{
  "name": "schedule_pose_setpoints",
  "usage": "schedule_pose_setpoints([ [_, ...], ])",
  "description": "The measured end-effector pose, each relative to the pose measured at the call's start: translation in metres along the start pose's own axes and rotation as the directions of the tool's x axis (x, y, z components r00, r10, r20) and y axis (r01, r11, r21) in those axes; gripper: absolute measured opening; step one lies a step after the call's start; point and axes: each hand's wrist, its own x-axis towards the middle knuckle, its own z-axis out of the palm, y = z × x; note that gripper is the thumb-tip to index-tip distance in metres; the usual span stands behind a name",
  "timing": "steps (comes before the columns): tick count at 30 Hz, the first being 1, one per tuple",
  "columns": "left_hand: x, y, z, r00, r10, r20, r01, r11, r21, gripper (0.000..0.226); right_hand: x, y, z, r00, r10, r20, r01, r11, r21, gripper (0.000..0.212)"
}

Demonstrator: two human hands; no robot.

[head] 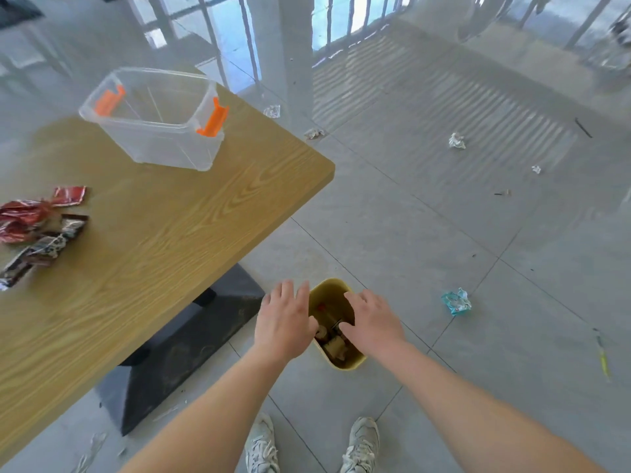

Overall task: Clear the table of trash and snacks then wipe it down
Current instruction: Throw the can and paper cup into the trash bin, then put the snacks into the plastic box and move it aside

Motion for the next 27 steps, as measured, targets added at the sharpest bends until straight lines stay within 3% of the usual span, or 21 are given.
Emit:
schedule_pose_setpoints([
  [9, -0.067, -0.009, -0.092, 0.989, -0.031, -0.148, 0.039, 0.998, 0.056, 0.064, -0.039, -0.065, -0.075, 0.967, -0.211, -0.141, 0.213, 0.977, -0.002, 0.055],
  [13, -0.092, -0.024, -0.131, 0.967, -0.105, -0.232, 0.122, 0.991, 0.062, 0.067, -0.045, -0.105, -0.098, 0.934, -0.309, -0.181, 0.311, 0.95, -0.022, 0.058],
  [27, -0.174, -0.099, -0.199, 0.824, -0.418, -0.383, 0.435, 0.899, -0.045, 0.073, -0.055, -0.216, -0.14, 0.742, -0.652, -0.158, 0.646, 0.758, -0.09, 0.06],
])
